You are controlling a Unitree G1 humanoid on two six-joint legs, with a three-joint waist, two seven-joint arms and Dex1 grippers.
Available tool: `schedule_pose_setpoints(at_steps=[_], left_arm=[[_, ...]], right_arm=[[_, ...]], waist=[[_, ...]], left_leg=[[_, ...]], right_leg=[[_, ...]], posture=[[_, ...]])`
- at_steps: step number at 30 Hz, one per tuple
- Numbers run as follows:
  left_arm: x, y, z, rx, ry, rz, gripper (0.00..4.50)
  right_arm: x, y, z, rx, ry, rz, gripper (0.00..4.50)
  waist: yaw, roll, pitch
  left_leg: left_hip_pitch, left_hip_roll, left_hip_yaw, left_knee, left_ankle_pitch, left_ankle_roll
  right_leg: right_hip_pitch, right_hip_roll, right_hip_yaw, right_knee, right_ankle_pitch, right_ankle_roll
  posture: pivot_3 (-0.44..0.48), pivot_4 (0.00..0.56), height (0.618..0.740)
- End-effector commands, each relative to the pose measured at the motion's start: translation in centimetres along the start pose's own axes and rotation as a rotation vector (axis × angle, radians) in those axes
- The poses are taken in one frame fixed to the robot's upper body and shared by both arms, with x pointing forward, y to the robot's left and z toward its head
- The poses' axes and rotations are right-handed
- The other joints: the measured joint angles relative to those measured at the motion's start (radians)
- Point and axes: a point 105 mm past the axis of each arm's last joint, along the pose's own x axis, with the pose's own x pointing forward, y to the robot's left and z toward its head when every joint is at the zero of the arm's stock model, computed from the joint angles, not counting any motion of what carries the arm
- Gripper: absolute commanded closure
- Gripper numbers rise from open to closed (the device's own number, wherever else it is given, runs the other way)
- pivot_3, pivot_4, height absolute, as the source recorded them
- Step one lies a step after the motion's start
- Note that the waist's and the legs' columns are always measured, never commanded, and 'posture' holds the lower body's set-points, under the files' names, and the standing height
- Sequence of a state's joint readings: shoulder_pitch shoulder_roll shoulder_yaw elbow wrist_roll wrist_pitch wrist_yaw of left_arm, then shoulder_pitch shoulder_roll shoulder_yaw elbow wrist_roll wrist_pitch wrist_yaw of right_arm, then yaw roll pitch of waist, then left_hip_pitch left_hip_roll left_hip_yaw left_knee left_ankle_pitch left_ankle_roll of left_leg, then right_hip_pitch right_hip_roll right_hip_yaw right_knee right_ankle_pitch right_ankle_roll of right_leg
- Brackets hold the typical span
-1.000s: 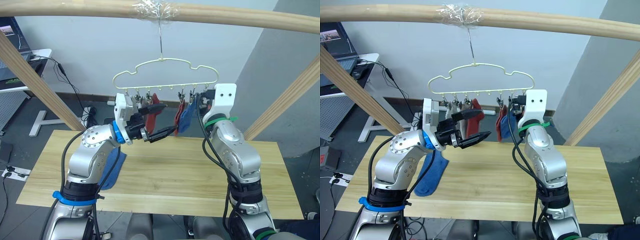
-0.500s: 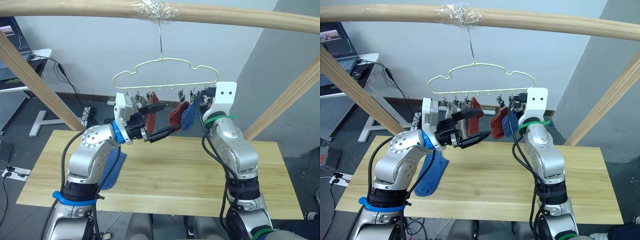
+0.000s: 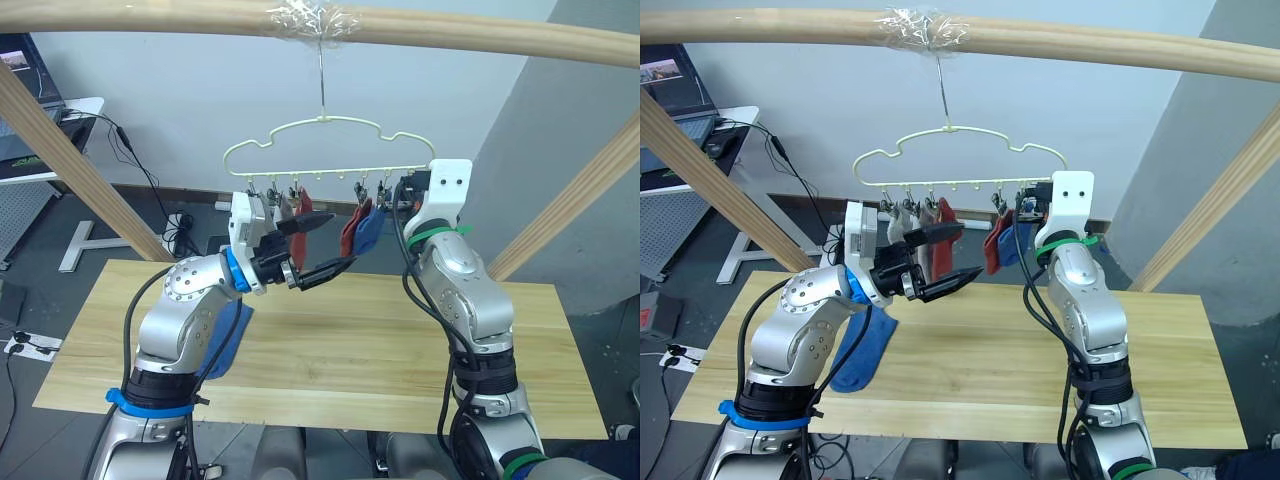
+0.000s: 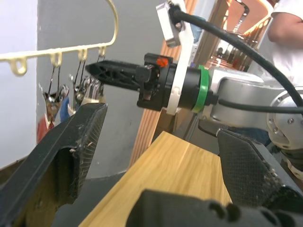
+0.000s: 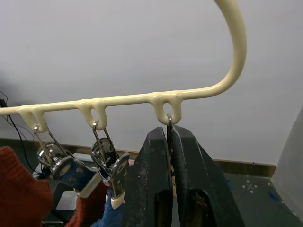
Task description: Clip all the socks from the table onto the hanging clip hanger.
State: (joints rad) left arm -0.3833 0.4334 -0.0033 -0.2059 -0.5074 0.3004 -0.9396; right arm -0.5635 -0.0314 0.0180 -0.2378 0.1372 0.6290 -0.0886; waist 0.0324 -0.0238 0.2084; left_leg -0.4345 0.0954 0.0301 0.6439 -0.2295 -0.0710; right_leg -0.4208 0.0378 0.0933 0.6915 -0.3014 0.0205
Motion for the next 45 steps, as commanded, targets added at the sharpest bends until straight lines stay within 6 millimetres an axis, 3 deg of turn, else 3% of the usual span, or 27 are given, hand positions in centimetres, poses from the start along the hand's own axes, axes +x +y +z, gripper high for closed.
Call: schedule_pose_setpoints(at_steps=[1, 2, 5, 11, 18, 24, 33, 36, 45], left_arm=[[-1.1, 1.6, -1.8, -0.026, 0.069, 0.147, 0.25], [-2.6, 3.1, -4.0, -0.04, 0.153, 0.249, 0.13], [-5.9, 5.4, -7.9, -0.053, 0.317, 0.407, 0.13], [-10.0, 7.8, -11.9, 0.035, 0.559, 0.501, 0.13], [-14.7, 6.5, -14.3, 0.034, 0.785, 0.547, 0.13], [-16.9, 5.7, -15.6, -0.016, 0.908, 0.587, 0.13], [-17.4, 5.0, -18.4, -0.117, 0.961, 0.572, 0.13], [-17.5, 4.8, -18.6, -0.151, 0.968, 0.56, 0.64], [-17.1, 2.8, -18.4, -0.212, 0.943, 0.489, 3.48]], right_arm=[[-0.8, -1.5, 0.9, -0.044, 0.012, 0.046, 4.48], [-1.2, -1.7, 0.9, -0.03, 0.041, 0.081, 4.49], [-1.9, -1.9, 1.0, 0.015, 0.098, 0.148, 4.49], [-2.9, -2.3, 0.3, 0.033, 0.188, 0.218, 4.49], [-2.9, -2.4, 1.6, 0.049, 0.214, 0.27, 4.49], [-2.6, -2.4, 2.1, 0.055, 0.217, 0.282, 4.49], [-2.4, -2.4, 2.0, 0.054, 0.226, 0.272, 4.49], [-2.4, -2.8, 2.0, 0.05, 0.227, 0.259, 4.5], [-2.7, -3.4, 2.1, 0.043, 0.226, 0.242, 4.5]], waist=[[0.004, 0.0, 0.0], [0.005, 0.0, 0.0], [0.007, 0.0, 0.0], [0.019, 0.0, 0.005], [0.021, 0.001, 0.006], [0.024, 0.002, 0.009], [0.024, 0.003, 0.009], [0.024, 0.003, 0.009], [0.022, 0.003, 0.009]], left_leg=[[0.0, 0.0, 0.0, 0.0, 0.0, 0.0], [0.0, 0.0, 0.0, 0.0, 0.0, 0.0], [0.002, 0.0, 0.0, 0.0, 0.0, 0.0], [0.002, 0.0, 0.0, 0.0, 0.0, 0.0], [0.001, 0.0, 0.002, -0.002, 0.0, 0.0], [0.001, 0.0, 0.001, -0.003, 0.0, 0.0], [0.001, 0.0, 0.001, -0.003, 0.0, 0.0], [0.002, 0.0, 0.001, -0.002, 0.0, 0.0], [0.002, 0.0, 0.001, -0.002, 0.0, 0.0]], right_leg=[[0.0, 0.0, 0.0, 0.0, 0.0, 0.0], [0.0, 0.0, 0.0, 0.0, 0.0, 0.0], [0.0, 0.0, 0.0, 0.001, 0.0, 0.0], [0.0, 0.0, 0.0, 0.001, 0.0, -0.001], [0.0, -0.001, 0.001, -0.002, 0.0, -0.001], [0.0, -0.001, -0.001, 0.0, -0.001, -0.001], [0.0, -0.001, -0.001, 0.0, -0.001, -0.001], [0.0, -0.001, -0.001, 0.001, -0.001, -0.001], [0.0, -0.001, -0.001, 0.002, -0.001, -0.001]], posture=[[0.194, 0.227, 0.74], [0.176, 0.231, 0.74], [0.164, 0.238, 0.74], [0.164, 0.247, 0.74], [0.177, 0.253, 0.74], [0.188, 0.251, 0.74], [0.191, 0.251, 0.74], [0.18, 0.245, 0.74], [0.178, 0.228, 0.74]])
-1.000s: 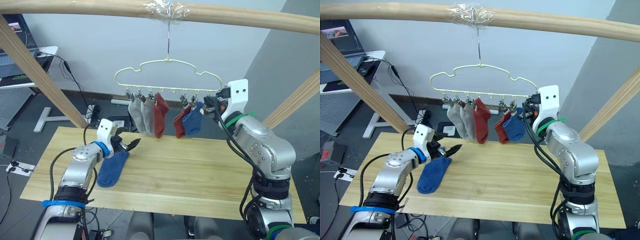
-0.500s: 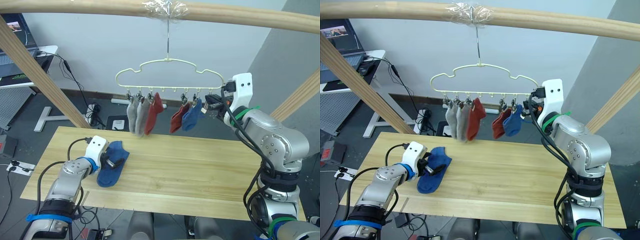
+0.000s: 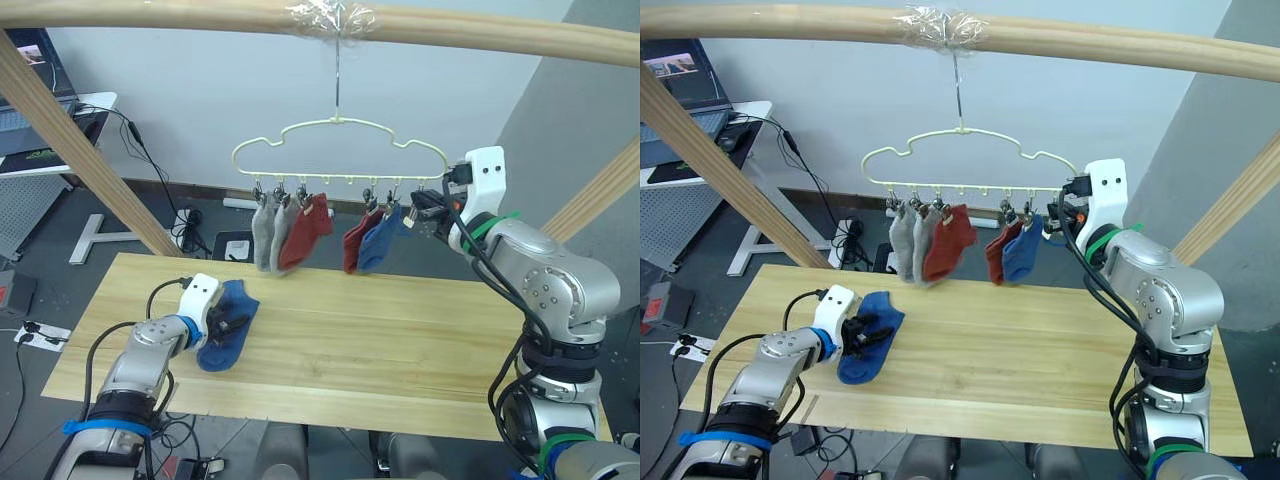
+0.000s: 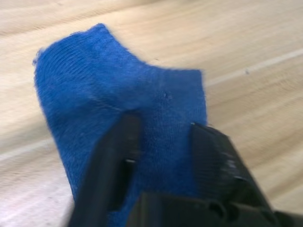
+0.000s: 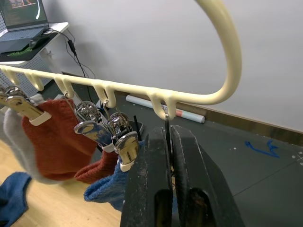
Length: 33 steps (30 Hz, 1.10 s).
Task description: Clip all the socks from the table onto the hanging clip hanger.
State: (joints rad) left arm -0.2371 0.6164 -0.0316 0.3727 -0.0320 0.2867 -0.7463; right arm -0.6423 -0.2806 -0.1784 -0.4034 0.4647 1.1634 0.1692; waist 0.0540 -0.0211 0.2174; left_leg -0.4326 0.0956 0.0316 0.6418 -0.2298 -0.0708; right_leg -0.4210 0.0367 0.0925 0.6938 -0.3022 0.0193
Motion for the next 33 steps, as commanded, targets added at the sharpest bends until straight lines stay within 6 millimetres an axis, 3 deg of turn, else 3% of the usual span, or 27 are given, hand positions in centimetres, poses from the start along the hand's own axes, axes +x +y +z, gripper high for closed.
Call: schedule_pose_setpoints(at_steps=[1, 3, 6, 14, 21, 27, 31, 33], left_arm=[[-0.2, -1.2, -1.6, -0.044, 0.045, -0.044, 3.81], [-0.2, -1.8, -0.9, -0.061, -0.001, -0.071, 4.41], [-0.2, -3.2, 0.5, -0.064, -0.08, -0.138, 4.49], [-3.2, -11.3, 10.8, 0.193, -0.58, -0.456, 4.49], [-4.3, -16.1, 19.2, 0.362, -0.953, -0.588, 4.49], [-3.5, -16.2, 20.8, 0.472, -1.086, -0.576, 4.49], [-2.1, -15.4, 19.5, 0.577, -1.086, -0.598, 4.49], [-1.6, -14.4, 20.1, 0.573, -1.095, -0.579, 4.49]], right_arm=[[-0.7, -0.8, 0.7, -0.005, -0.029, -0.032, 4.5], [-0.7, -0.9, 0.7, -0.005, -0.029, -0.033, 4.5], [-0.8, -1.0, 0.7, -0.006, -0.03, -0.037, 4.5], [-1.6, -2.3, 0.8, 0.193, 0.011, -0.052, 4.5], [-1.3, -2.6, 1.9, 0.473, 0.051, 0.004, 4.5], [-0.9, -3.0, 2.2, 0.566, 0.047, 0.002, 4.5], [-1.1, -3.1, 2.0, 0.582, 0.049, -0.01, 4.5], [-1.2, -3.0, 2.0, 0.584, 0.051, -0.009, 4.5]], waist=[[0.0, 0.0, 0.0], [0.0, 0.0, 0.0], [0.002, 0.0, 0.0], [0.01, -0.001, -0.001], [0.012, -0.001, -0.001], [0.002, 0.0, -0.001], [0.004, 0.0, -0.001], [0.002, 0.0, -0.001]], left_leg=[[0.0, 0.0, 0.0, 0.0, 0.0, 0.0], [0.0, 0.0, 0.0, 0.0, 0.0, 0.0], [0.0, 0.0, 0.0, 0.0, 0.0, 0.0], [-0.002, 0.0, 0.0, 0.001, 0.0, 0.0], [-0.001, -0.002, 0.0, 0.003, 0.0, 0.0], [-0.001, -0.002, 0.0, 0.001, 0.0, 0.0], [-0.003, -0.002, 0.0, 0.001, 0.0, 0.0], [-0.003, -0.002, 0.0, 0.002, 0.0, 0.0]], right_leg=[[0.0, 0.0, 0.0, 0.0, 0.0, 0.0], [0.0, 0.0, 0.0, 0.0, 0.0, 0.0], [0.0, 0.0, 0.0, 0.0, 0.0, 0.0], [0.0, -0.001, -0.001, -0.001, 0.0, 0.0], [0.001, -0.001, -0.001, 0.001, 0.001, 0.001], [0.0, -0.001, 0.001, -0.001, 0.001, 0.0], [0.0, -0.001, 0.001, -0.004, 0.001, 0.001], [0.0, -0.001, 0.0, -0.003, 0.001, 0.001]], posture=[[0.178, 0.228, 0.74], [0.18, 0.222, 0.74], [0.18, 0.222, 0.74], [0.18, 0.21, 0.74], [0.149, 0.211, 0.74], [0.124, 0.211, 0.74], [0.113, 0.214, 0.74], [0.113, 0.213, 0.74]])
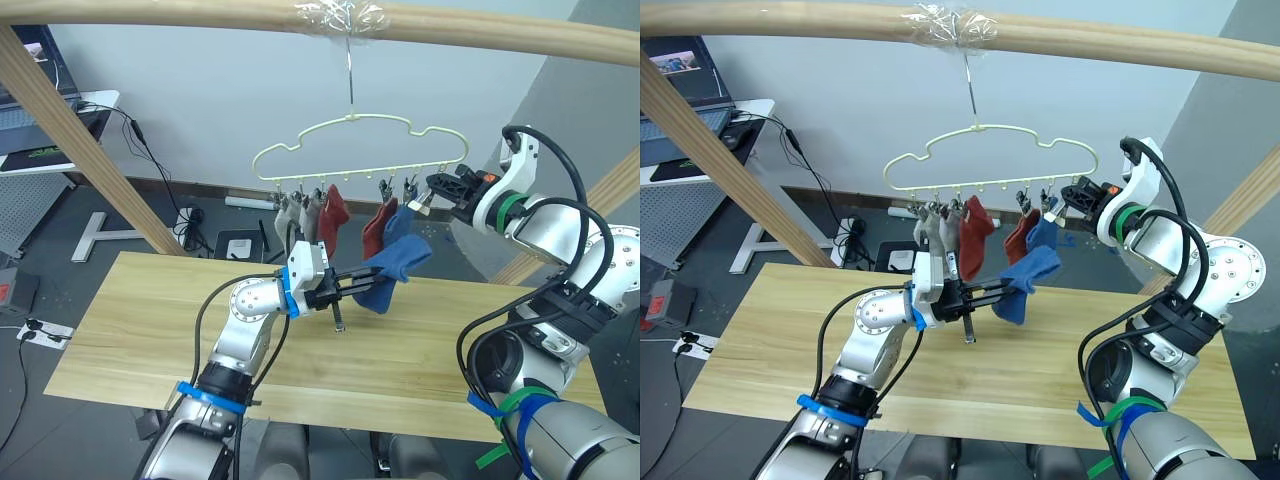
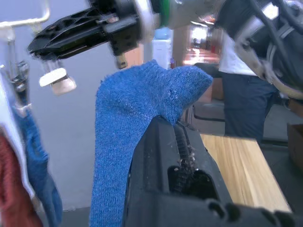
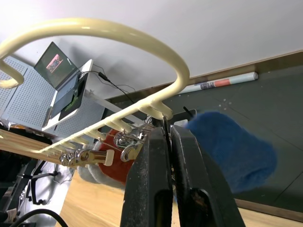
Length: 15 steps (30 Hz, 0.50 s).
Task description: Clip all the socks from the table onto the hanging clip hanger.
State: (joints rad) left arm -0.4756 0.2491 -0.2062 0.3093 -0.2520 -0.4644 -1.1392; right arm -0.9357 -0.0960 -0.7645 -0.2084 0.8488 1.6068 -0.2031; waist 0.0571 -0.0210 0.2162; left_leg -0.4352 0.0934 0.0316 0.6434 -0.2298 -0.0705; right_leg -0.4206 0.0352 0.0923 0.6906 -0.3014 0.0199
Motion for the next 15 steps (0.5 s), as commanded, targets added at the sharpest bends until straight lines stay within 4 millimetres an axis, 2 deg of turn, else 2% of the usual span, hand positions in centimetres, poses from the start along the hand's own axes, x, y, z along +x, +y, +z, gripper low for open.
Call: schedule_pose_setpoints(at_steps=[1, 5, 15], left_arm=[[0.1, 1.8, 0.1, 0.046, -0.036, 0.025, 4.49], [1.1, 2.6, 0.4, 0.04, -0.074, 0.067, 4.49], [2.4, 1.7, -0.9, 0.036, -0.046, 0.129, 4.49]], right_arm=[[-0.7, -0.5, 0.4, 0.013, -0.019, -0.029, 4.5], [-0.6, -0.2, 0.3, 0.026, -0.015, -0.023, 4.5], [-0.9, 0.2, 0.1, 0.056, 0.002, -0.004, 4.5]], waist=[[-0.001, 0.0, 0.0], [-0.002, 0.0, 0.0], [-0.004, 0.0, 0.0]], left_leg=[[0.0, 0.0, 0.0, 0.0, 0.0, 0.0], [-0.001, 0.0, 0.0, 0.0, 0.0, 0.0], [-0.001, 0.0, 0.0, 0.0, 0.0, 0.0]], right_leg=[[0.0, 0.0, 0.0, 0.0, 0.0, 0.0], [0.0, 0.0, 0.0, 0.0, 0.0, 0.0], [0.0, 0.0, 0.0, -0.001, 0.0, 0.0]], posture=[[0.113, 0.213, 0.74], [0.113, 0.213, 0.74], [0.104, 0.216, 0.74]])
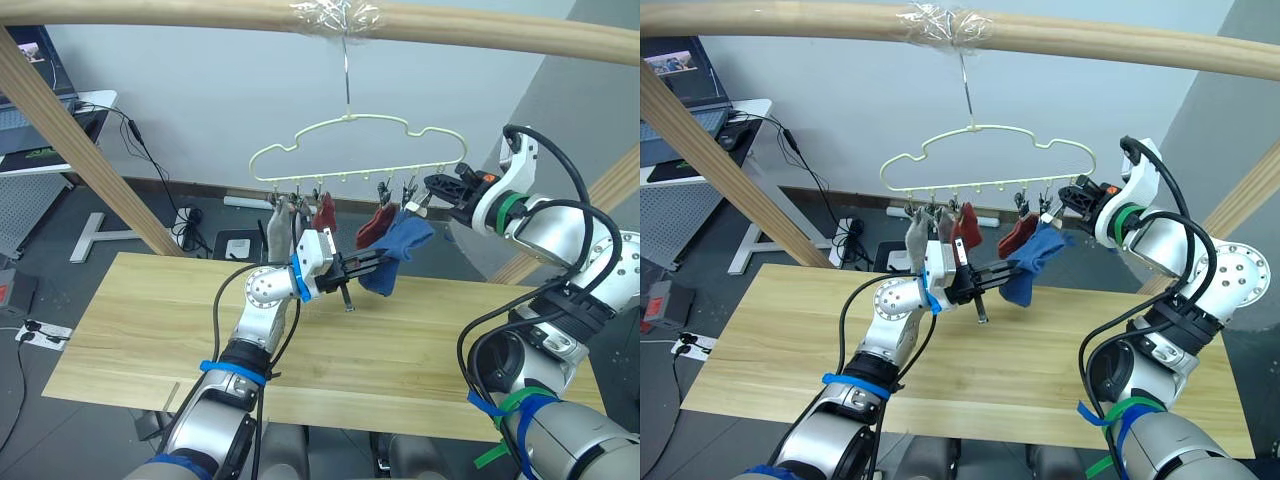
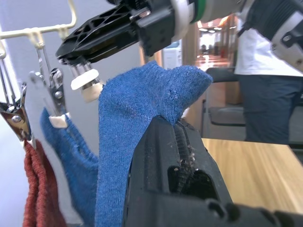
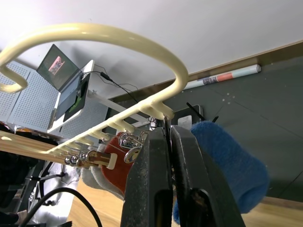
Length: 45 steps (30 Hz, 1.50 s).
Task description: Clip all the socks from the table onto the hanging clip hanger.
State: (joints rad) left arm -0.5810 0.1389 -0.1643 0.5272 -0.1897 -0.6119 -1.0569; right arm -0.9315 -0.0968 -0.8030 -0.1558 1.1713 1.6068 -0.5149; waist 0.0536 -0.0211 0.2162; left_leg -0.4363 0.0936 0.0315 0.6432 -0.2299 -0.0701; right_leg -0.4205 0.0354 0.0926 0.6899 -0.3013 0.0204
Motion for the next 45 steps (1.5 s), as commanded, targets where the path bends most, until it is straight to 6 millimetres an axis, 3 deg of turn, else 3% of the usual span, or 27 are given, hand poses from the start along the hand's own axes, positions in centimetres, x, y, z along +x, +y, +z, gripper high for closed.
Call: schedule_pose_setpoints(at_steps=[1, 17, 28, 31, 41, 42, 45], left_arm=[[0.5, -0.2, -0.3, -0.016, 0.002, 0.029, 4.49], [1.5, 1.0, 0.1, -0.005, -0.025, 0.107, 4.49], [2.2, 0.7, 0.4, -0.003, -0.047, 0.1, 4.49], [2.4, 0.7, 0.6, -0.002, -0.054, 0.1, 4.5], [2.5, 0.4, 0.6, -0.003, -0.059, 0.088, 4.5], [2.5, 0.2, 0.6, -0.015, -0.059, 0.078, 4.5], [2.7, -0.2, 0.6, -0.063, -0.068, 0.054, 3.78]], right_arm=[[-0.6, -0.2, 0.4, 0.004, -0.012, -0.005, 4.5], [-1.3, 0.1, 0.2, 0.068, 0.019, -0.02, 4.5], [-1.6, 0.8, 0.0, 0.138, 0.04, -0.012, 4.5], [-1.5, 0.9, 0.0, 0.137, 0.037, -0.008, 3.81], [-2.2, 0.9, 0.7, 0.103, 0.016, 0.024, 0.21], [-2.6, 1.0, 0.9, 0.086, 0.008, 0.042, 0.04], [-4.0, 0.9, 1.2, -0.005, 0.01, 0.075, 0.0]], waist=[[0.0, 0.0, 0.0], [-0.003, 0.0, 0.0], [-0.003, 0.0, 0.0], [-0.003, 0.0, 0.0], [-0.007, 0.0, 0.0], [-0.007, 0.0, 0.0], [-0.004, 0.0, 0.0]], left_leg=[[0.0, 0.0, 0.0, 0.0, 0.0, 0.0], [0.0, 0.0, 0.0, 0.0, 0.0, 0.0], [0.0, 0.0, 0.0, 0.001, 0.0, 0.0], [0.0, 0.0, 0.0, 0.001, 0.0, 0.0], [0.0, 0.0, 0.0, 0.001, 0.0, 0.0], [0.0, 0.0, 0.0, 0.001, 0.0, 0.0], [0.0, 0.0, 0.0, 0.001, 0.0, 0.0]], right_leg=[[0.0, 0.0, 0.0, 0.0, 0.0, 0.0], [0.0, 0.0, 0.0, -0.001, 0.0, 0.0], [0.001, 0.0, 0.0, -0.001, 0.0, 0.0], [0.001, 0.0, 0.0, -0.001, 0.0, 0.0], [0.0, 0.0, 0.0, -0.001, 0.0, 0.0], [0.0, 0.0, 0.0, -0.001, 0.0, 0.0], [0.001, 0.0, 0.0, -0.001, 0.0, 0.0]], posture=[[0.104, 0.217, 0.74], [0.1, 0.219, 0.74], [0.102, 0.213, 0.74], [0.102, 0.213, 0.74], [0.102, 0.203, 0.74], [0.102, 0.203, 0.74], [0.103, 0.195, 0.74]])
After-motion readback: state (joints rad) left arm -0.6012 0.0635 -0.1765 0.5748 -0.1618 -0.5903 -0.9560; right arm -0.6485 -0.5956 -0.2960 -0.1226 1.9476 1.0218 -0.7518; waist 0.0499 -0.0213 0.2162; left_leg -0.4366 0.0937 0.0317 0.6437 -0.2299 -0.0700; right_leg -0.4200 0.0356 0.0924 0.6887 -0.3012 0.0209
